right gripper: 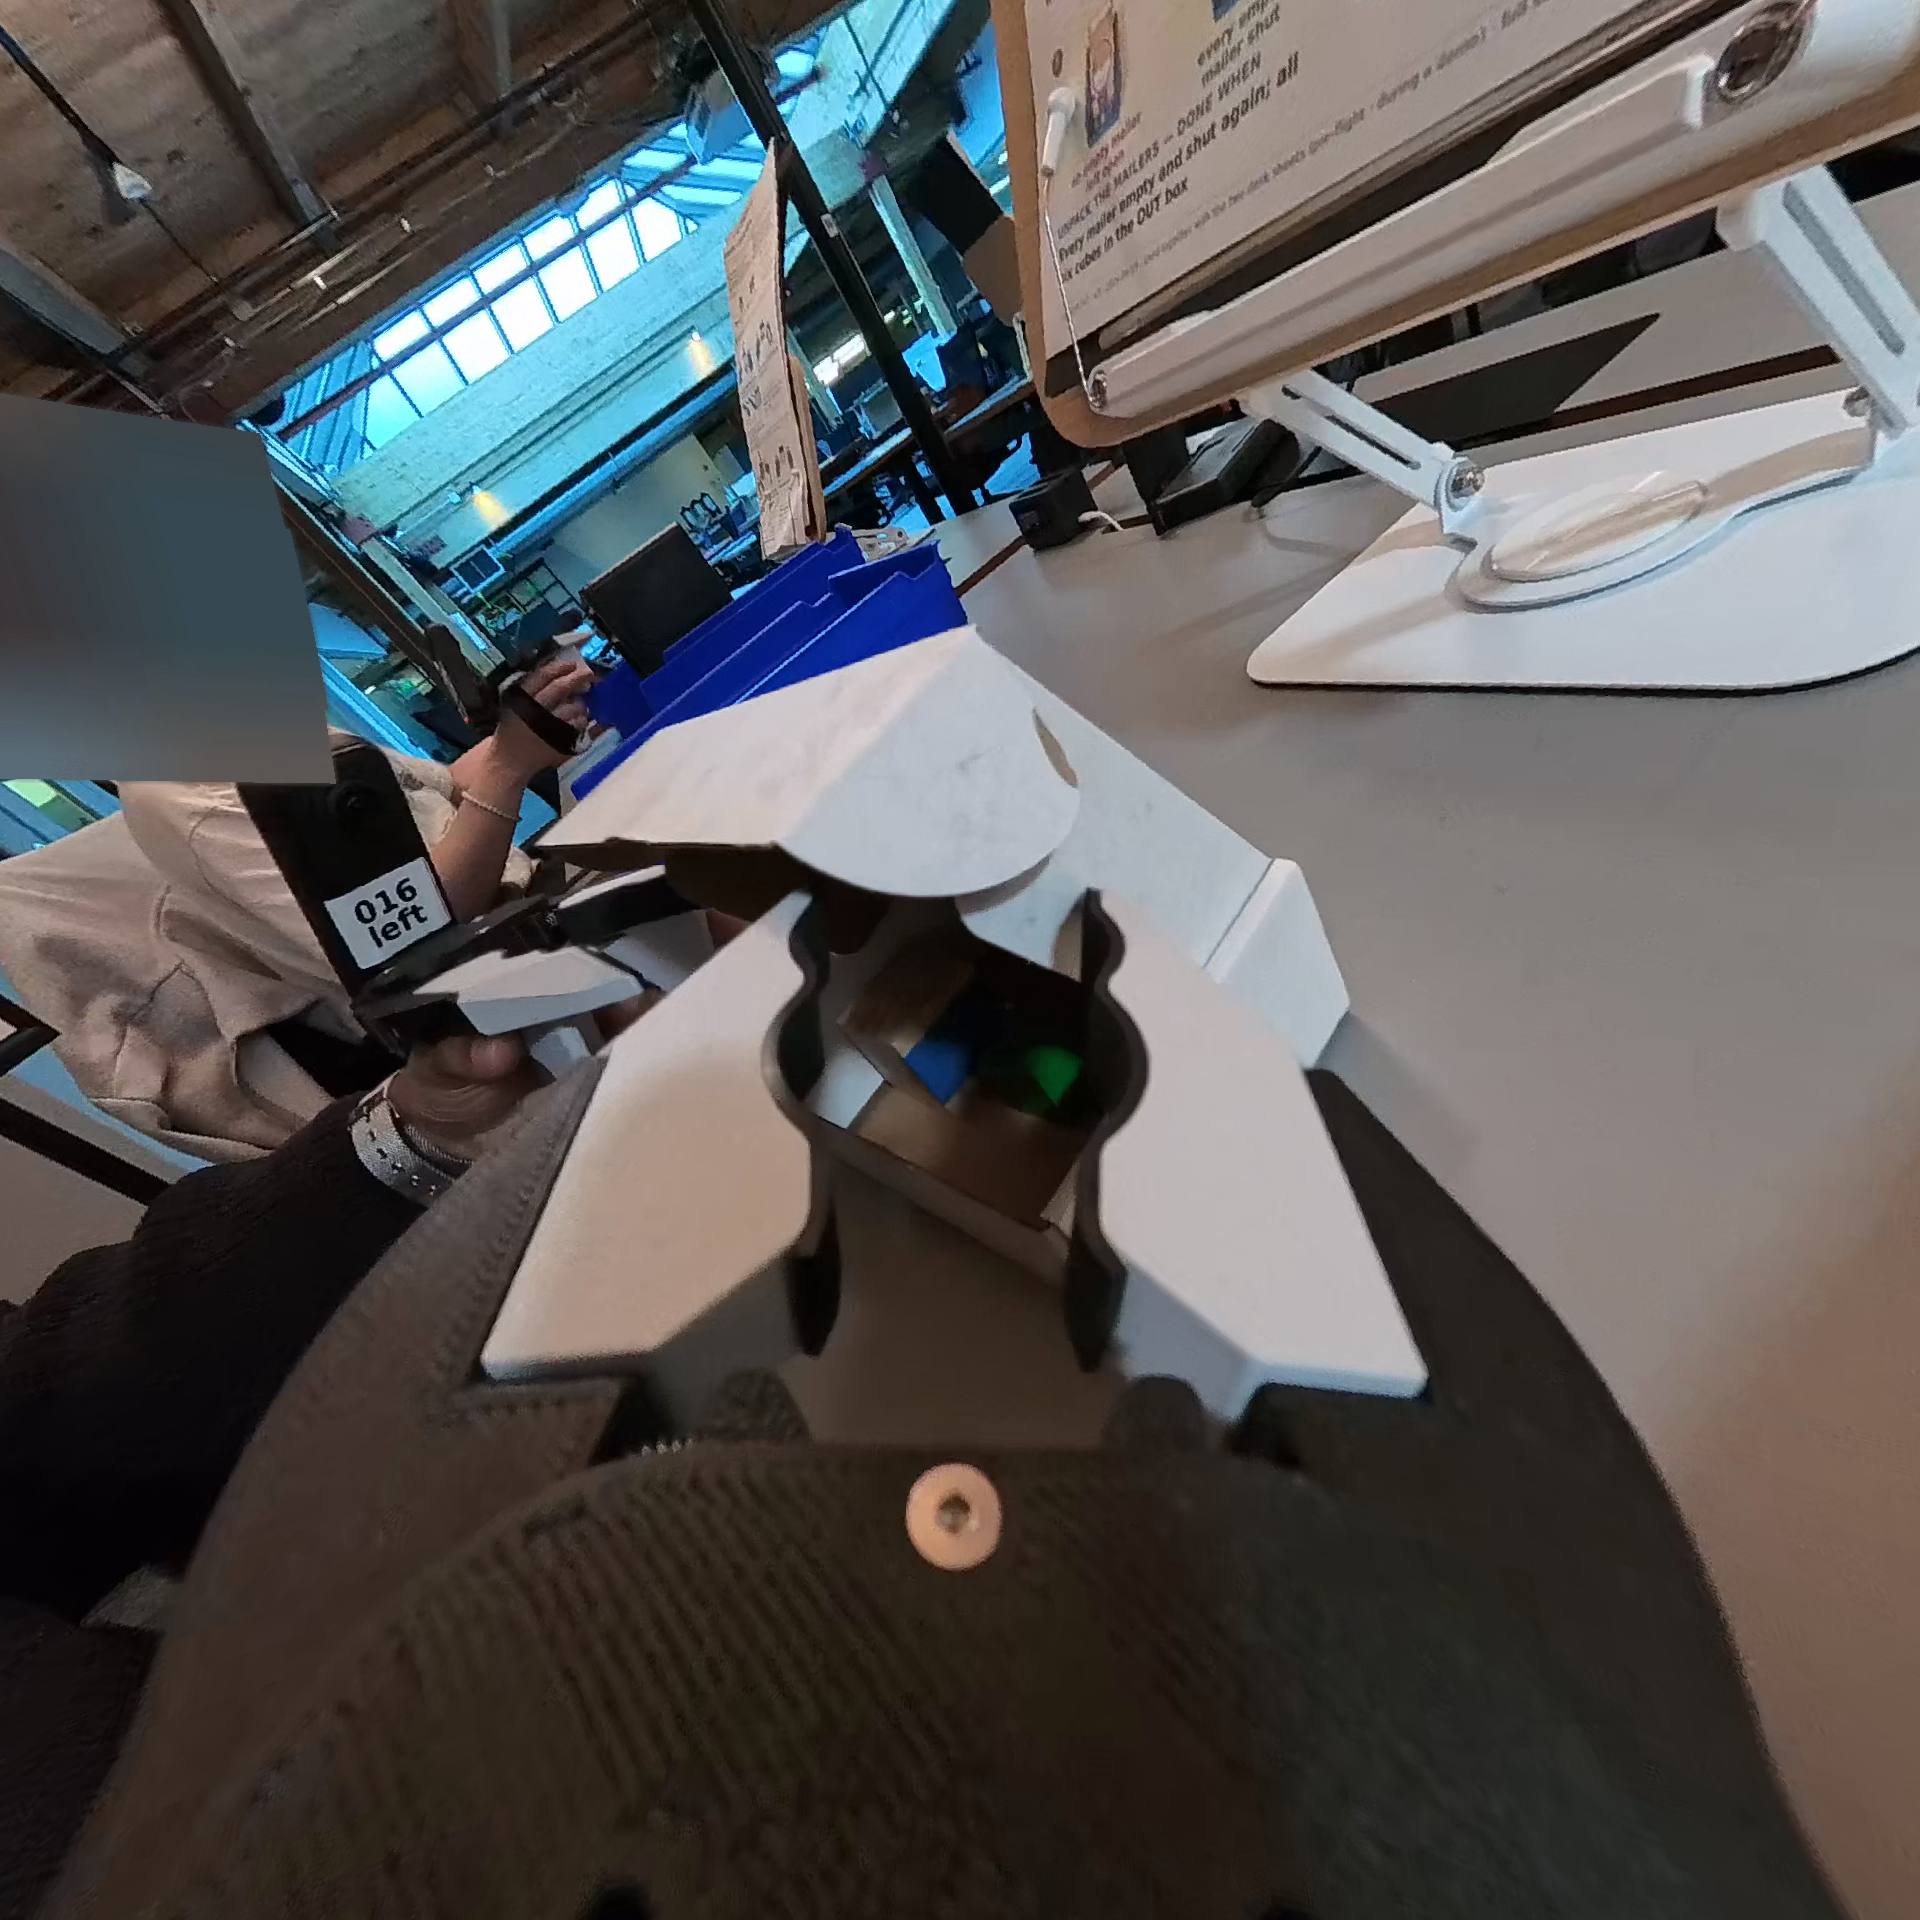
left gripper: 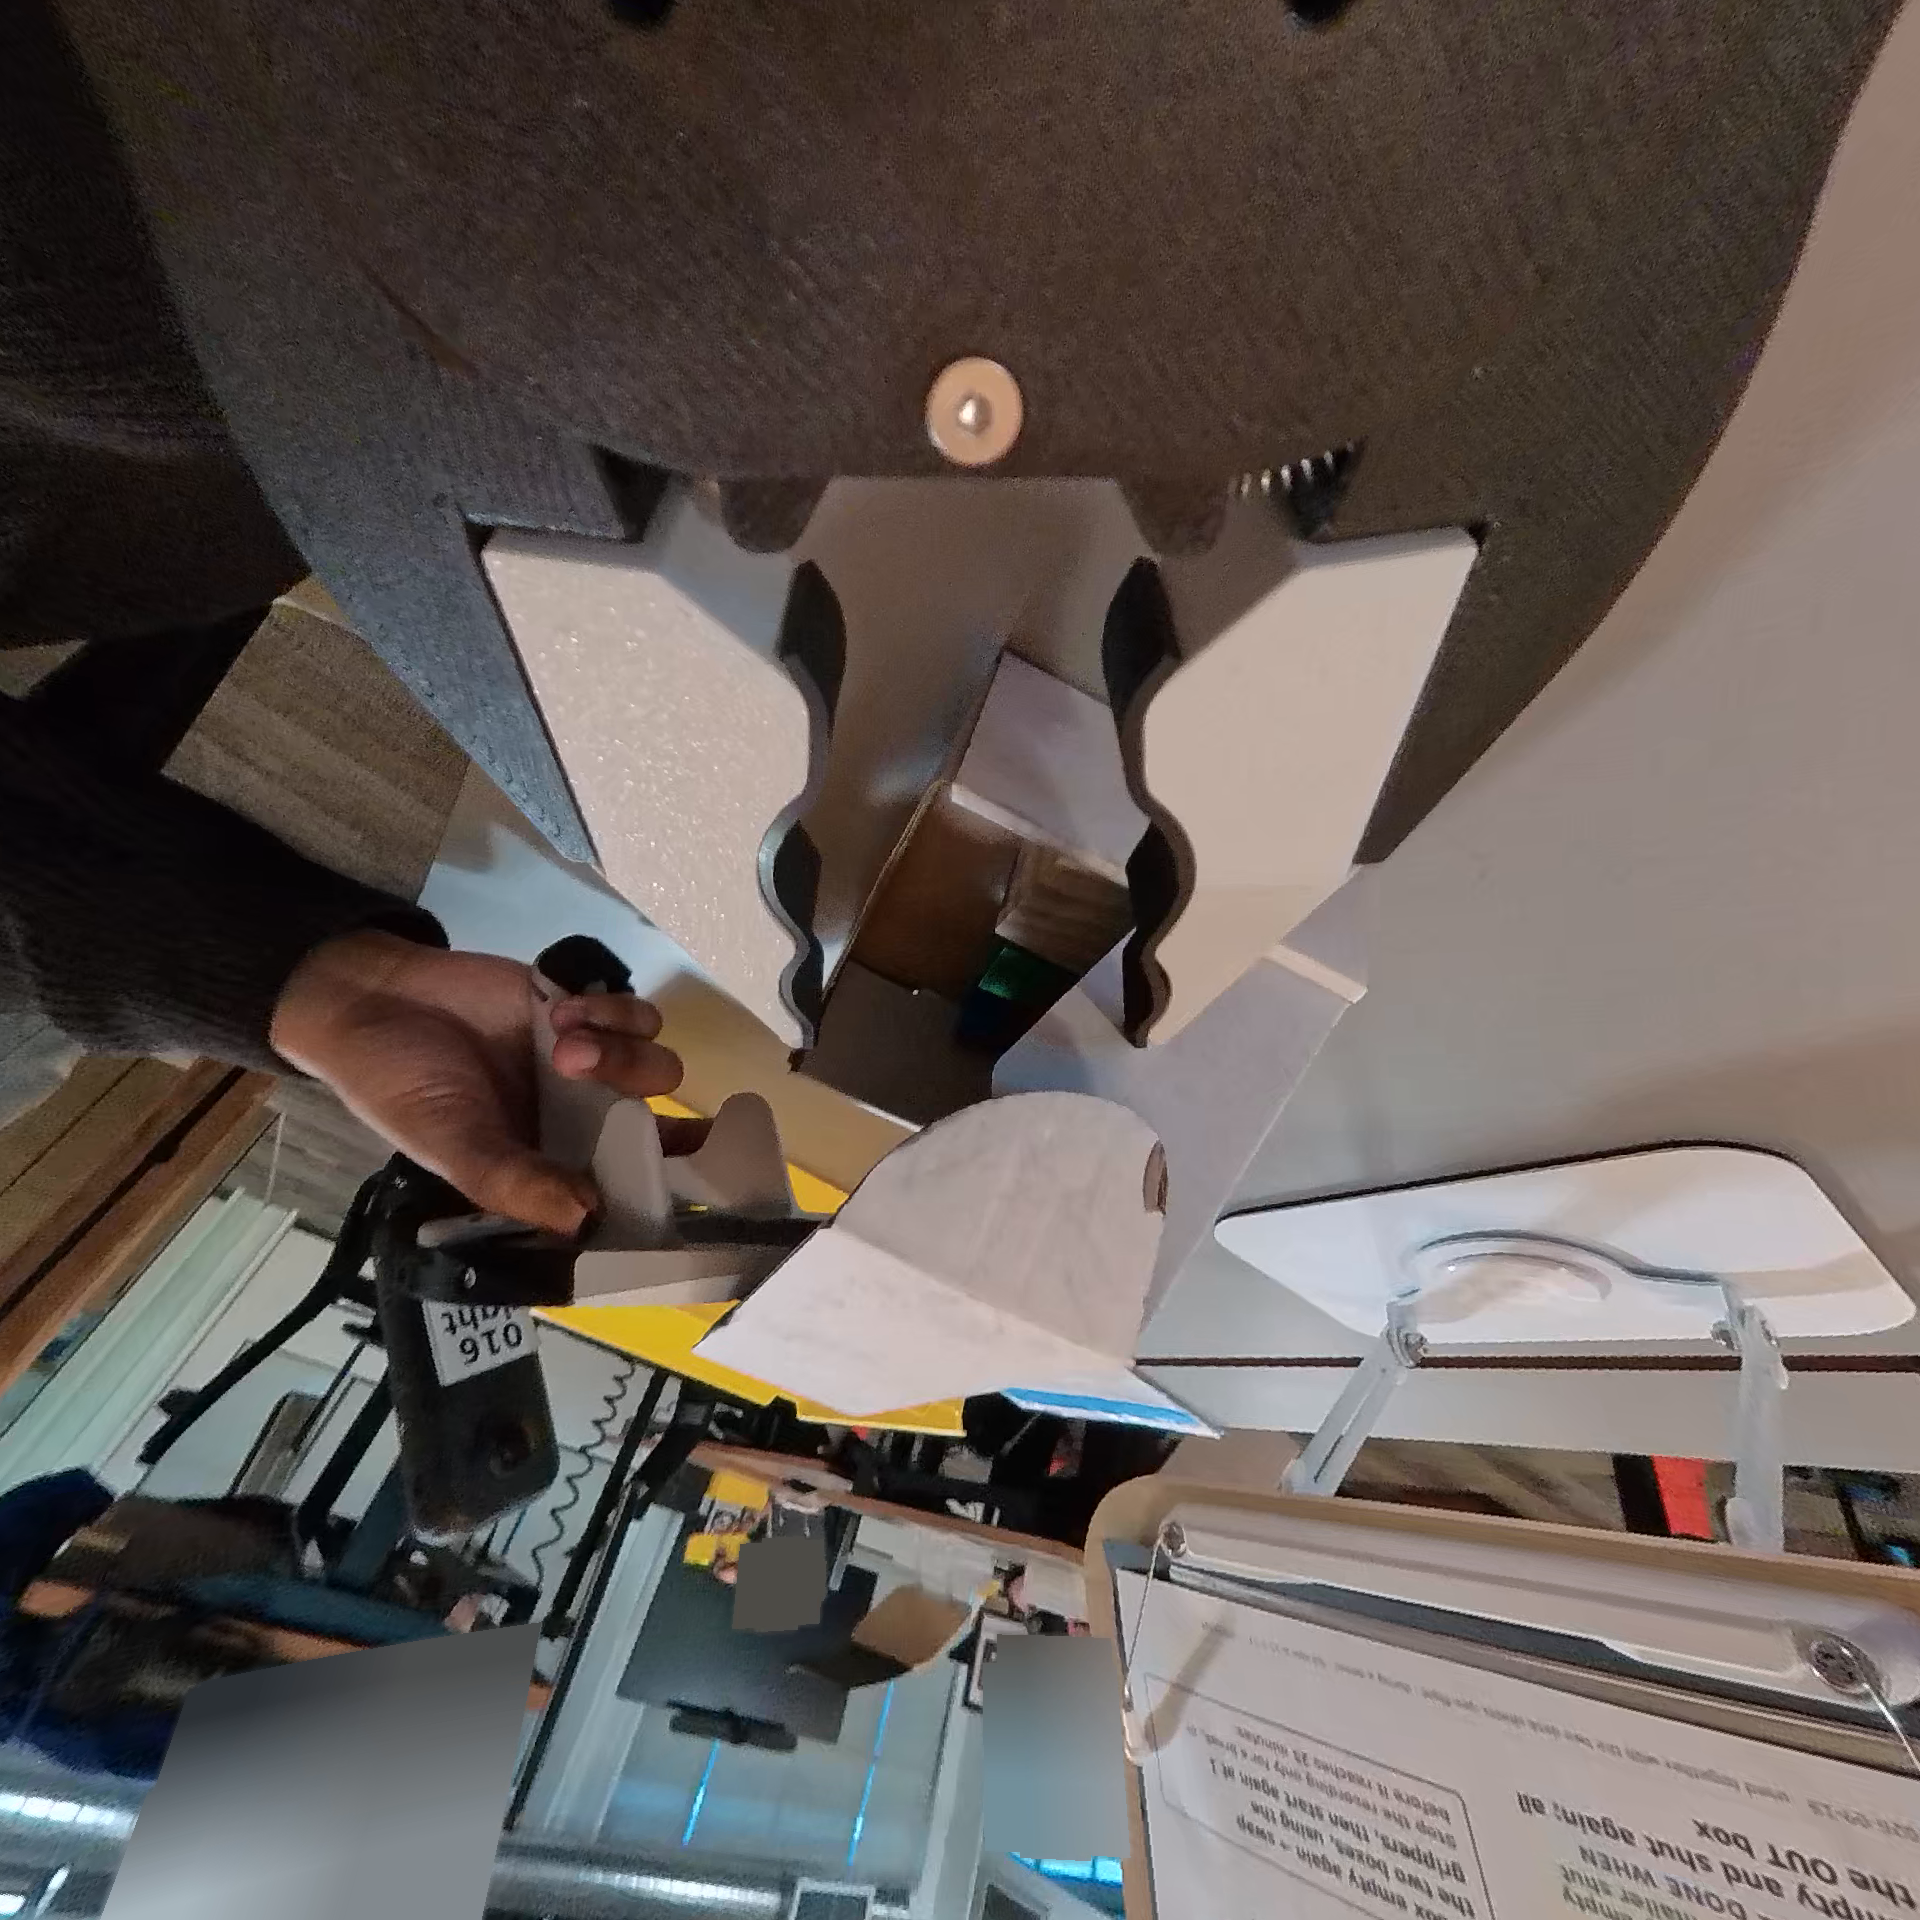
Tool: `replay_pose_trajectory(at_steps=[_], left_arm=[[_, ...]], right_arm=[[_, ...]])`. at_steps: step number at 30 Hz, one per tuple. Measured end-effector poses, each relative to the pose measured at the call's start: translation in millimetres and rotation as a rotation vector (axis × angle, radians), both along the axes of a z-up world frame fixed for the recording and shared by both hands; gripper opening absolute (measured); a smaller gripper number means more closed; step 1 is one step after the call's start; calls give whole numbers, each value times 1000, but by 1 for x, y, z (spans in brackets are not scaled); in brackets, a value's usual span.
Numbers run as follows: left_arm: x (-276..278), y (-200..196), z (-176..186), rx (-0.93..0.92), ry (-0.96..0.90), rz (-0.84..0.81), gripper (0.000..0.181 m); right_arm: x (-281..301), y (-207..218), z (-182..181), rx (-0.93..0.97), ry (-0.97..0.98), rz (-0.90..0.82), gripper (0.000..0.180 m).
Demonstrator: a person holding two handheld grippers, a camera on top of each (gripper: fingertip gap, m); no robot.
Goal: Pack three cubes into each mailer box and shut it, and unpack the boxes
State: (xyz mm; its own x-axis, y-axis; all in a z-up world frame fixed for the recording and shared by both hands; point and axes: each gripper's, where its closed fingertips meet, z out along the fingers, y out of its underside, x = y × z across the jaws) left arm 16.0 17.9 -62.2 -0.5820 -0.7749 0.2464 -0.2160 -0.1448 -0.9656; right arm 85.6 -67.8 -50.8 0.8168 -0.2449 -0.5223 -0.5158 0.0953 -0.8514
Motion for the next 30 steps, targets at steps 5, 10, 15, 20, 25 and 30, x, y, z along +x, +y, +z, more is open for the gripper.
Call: replay_pose_trajectory(at_steps=[5, 10, 15, 20, 25, 30], left_arm=[[-1, 4, -6, 73, 5, 2, 58], [-6, 24, 0, 32, 19, 20, 53], [-1, 42, 20, -111, -30, 81, 46], [-10, 46, 53, -293, -146, 61, 41], [-11, 40, 56, -337, -153, 40, 42], [-9, 27, 51, -287, -139, 33, 42]], right_arm=[[1, -2, -8, -55, 2, -10, 52], [8, -22, -5, -43, 54, -86, 55], [6, -37, 4, 16, 62, -117, 56], [-3, -42, 40, 109, -132, -132, 69], [-16, -36, 51, 73, -315, -141, 69], [-16, -29, 42, 12, -336, -141, 69]])
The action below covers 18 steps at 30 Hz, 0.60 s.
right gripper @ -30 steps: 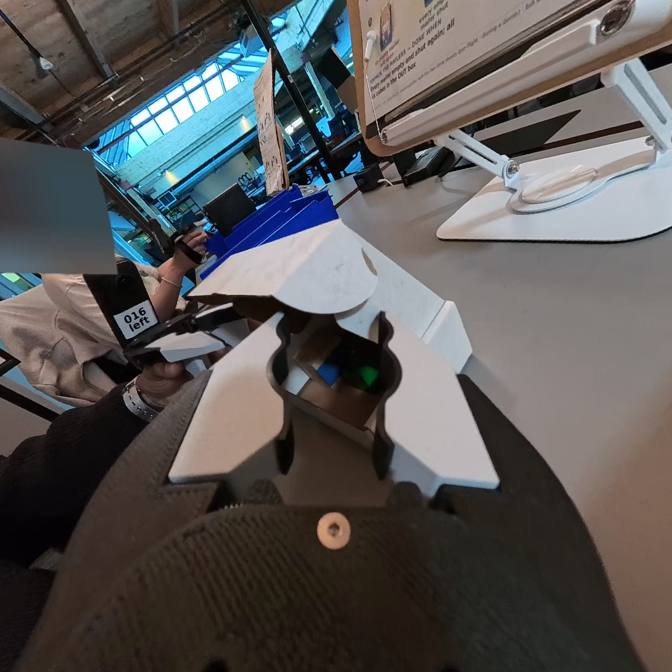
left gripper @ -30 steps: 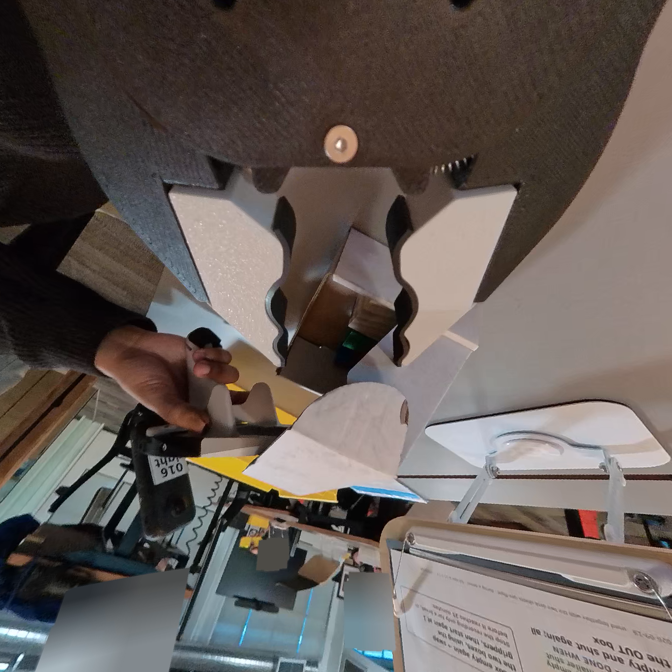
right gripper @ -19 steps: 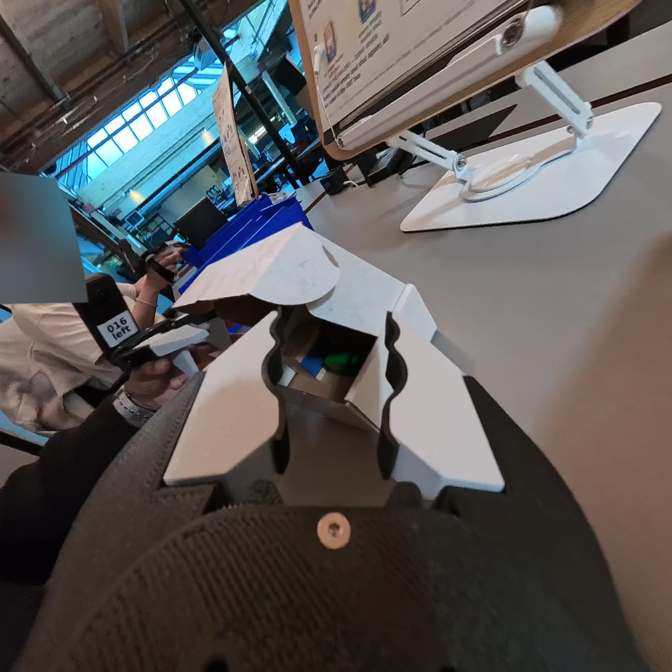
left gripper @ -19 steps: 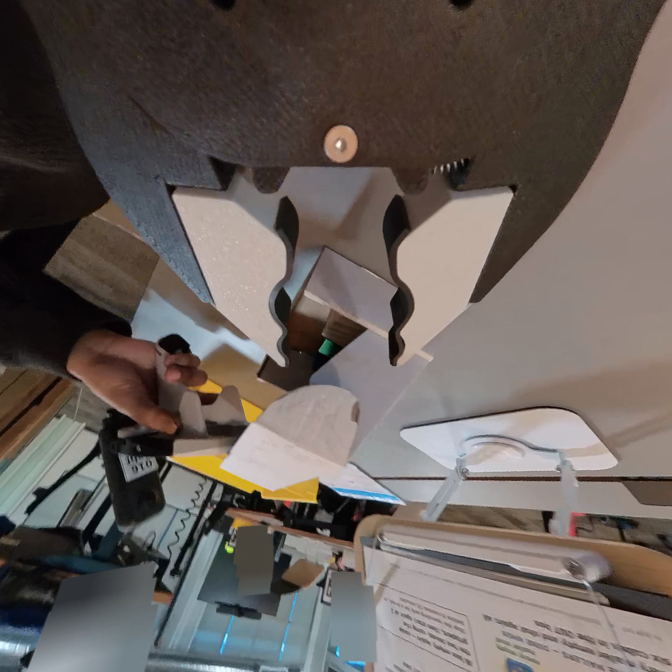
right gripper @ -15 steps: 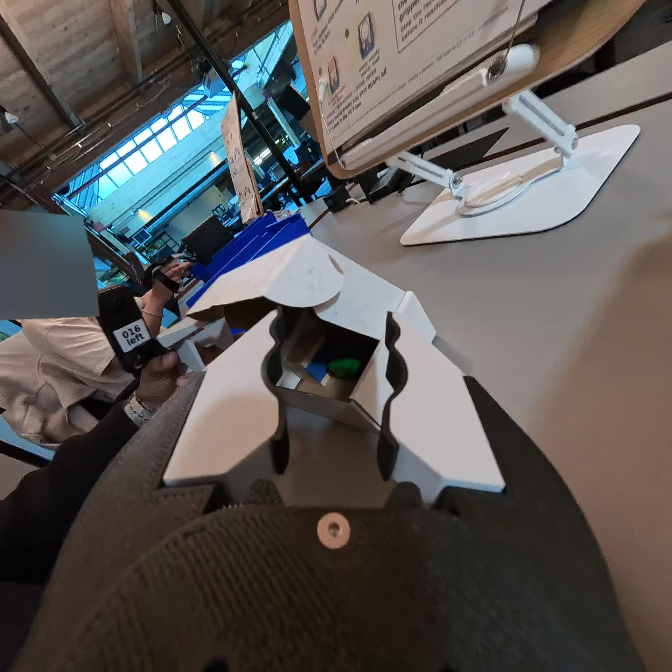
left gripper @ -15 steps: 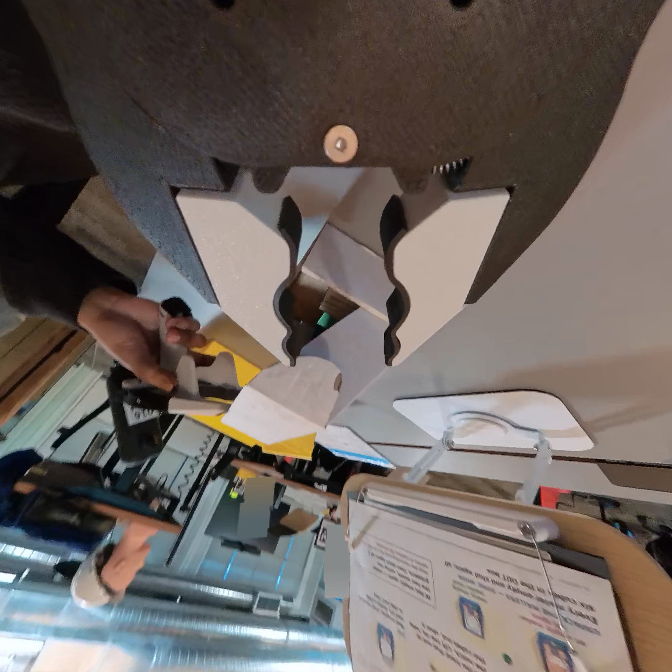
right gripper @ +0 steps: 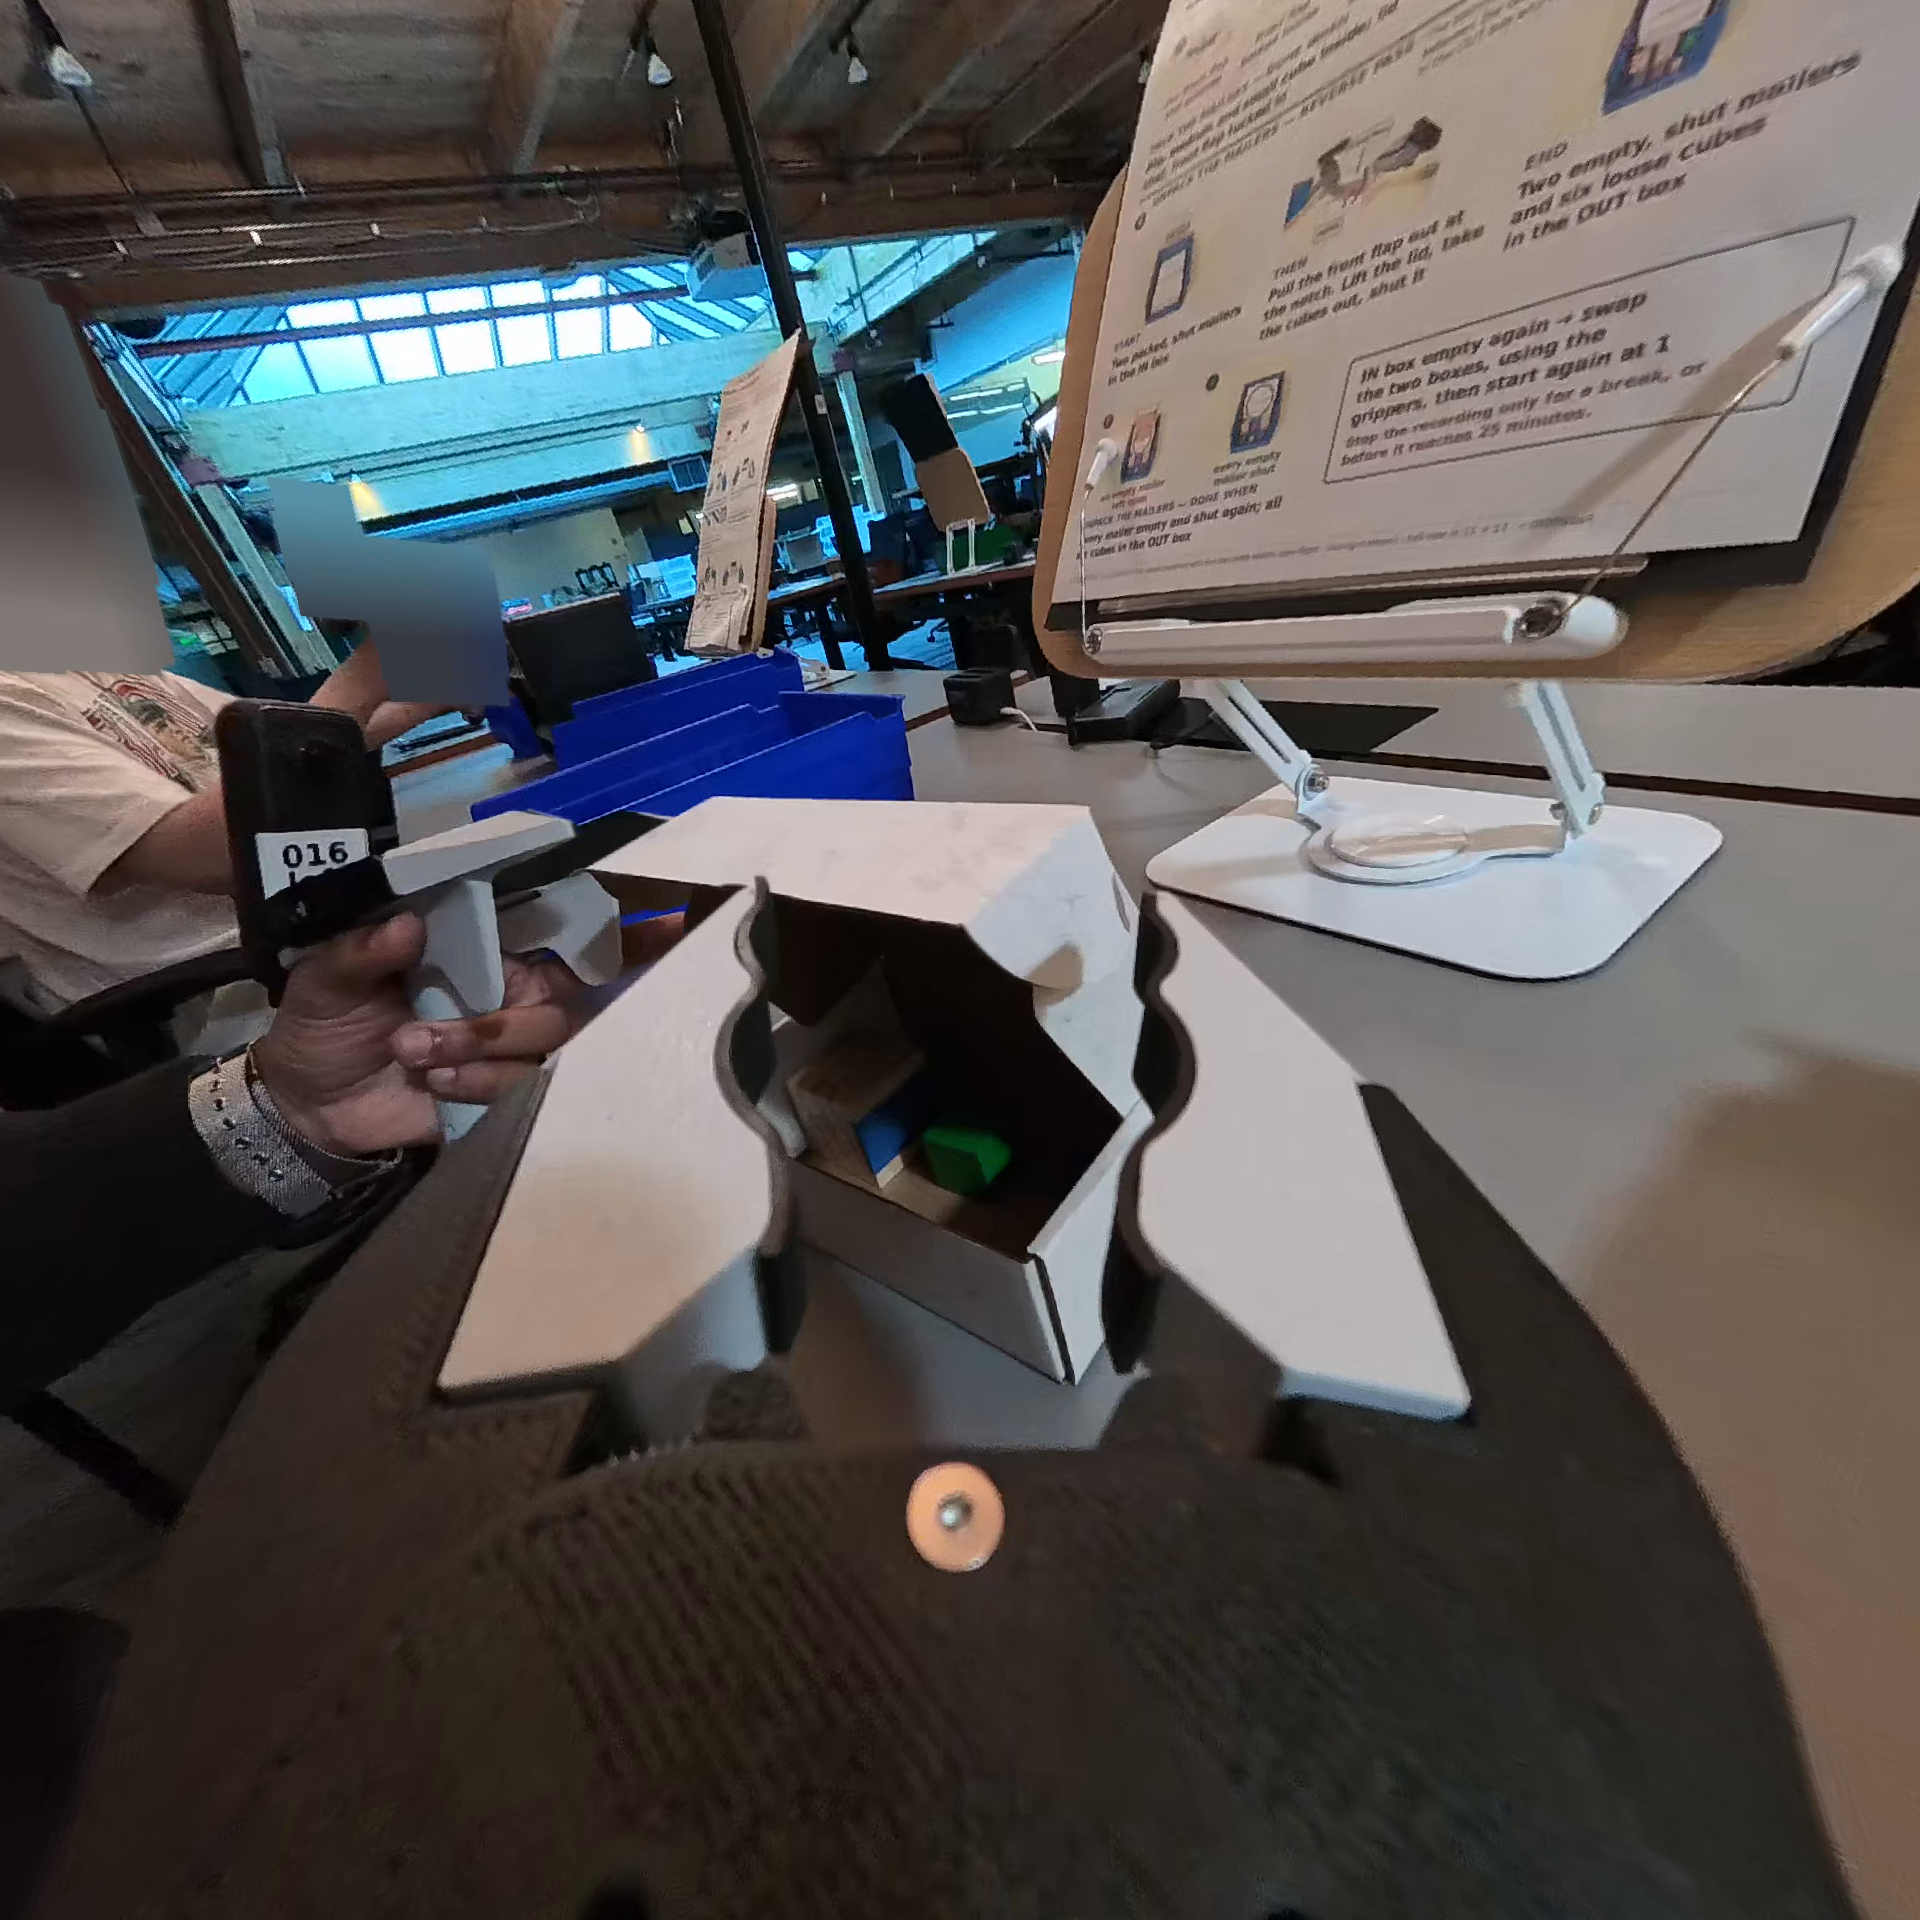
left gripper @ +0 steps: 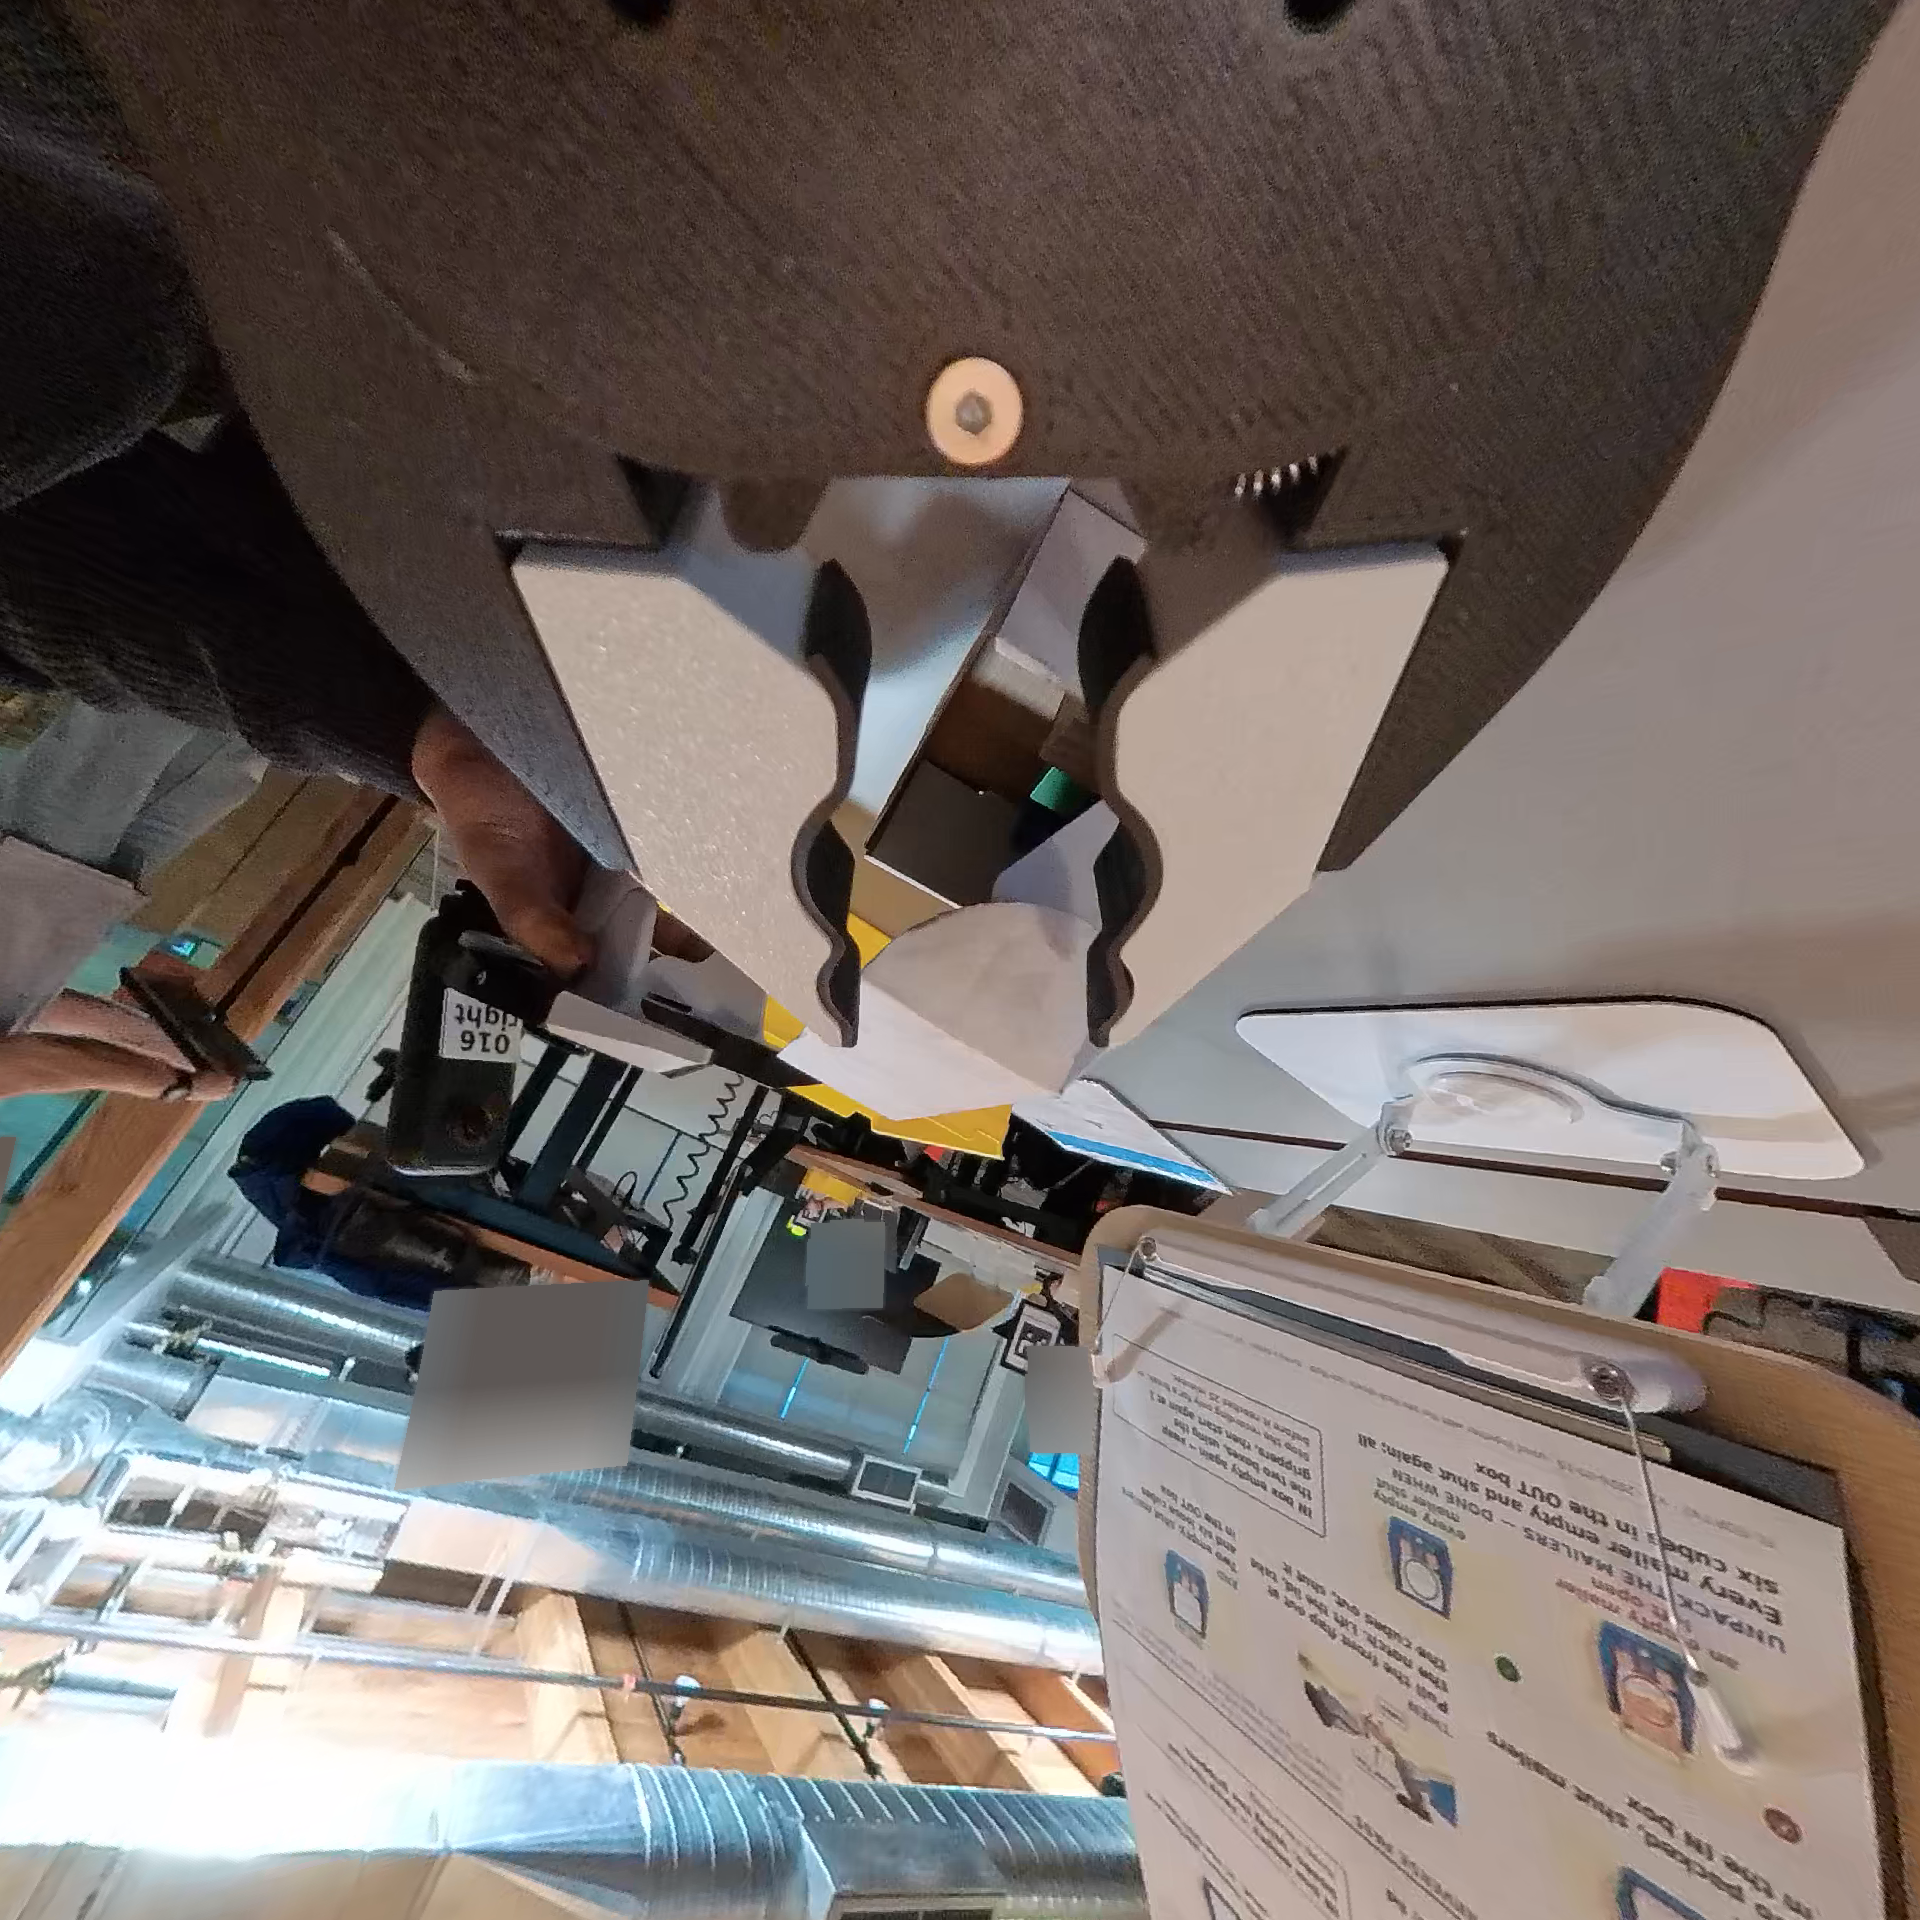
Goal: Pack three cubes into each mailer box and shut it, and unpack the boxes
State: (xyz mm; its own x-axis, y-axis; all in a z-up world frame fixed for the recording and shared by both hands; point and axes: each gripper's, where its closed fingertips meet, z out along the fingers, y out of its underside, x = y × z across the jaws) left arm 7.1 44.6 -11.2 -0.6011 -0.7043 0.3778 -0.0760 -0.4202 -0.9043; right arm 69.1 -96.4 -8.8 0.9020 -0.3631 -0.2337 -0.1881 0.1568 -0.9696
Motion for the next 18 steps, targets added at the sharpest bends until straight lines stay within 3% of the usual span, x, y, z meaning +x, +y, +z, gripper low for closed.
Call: replay_pose_trajectory(at_steps=[18], left_arm=[[-1, -16, -8, 101, -11, -10, 52]], right_arm=[[1, 10, -20, -8, 150, 75, 72]])
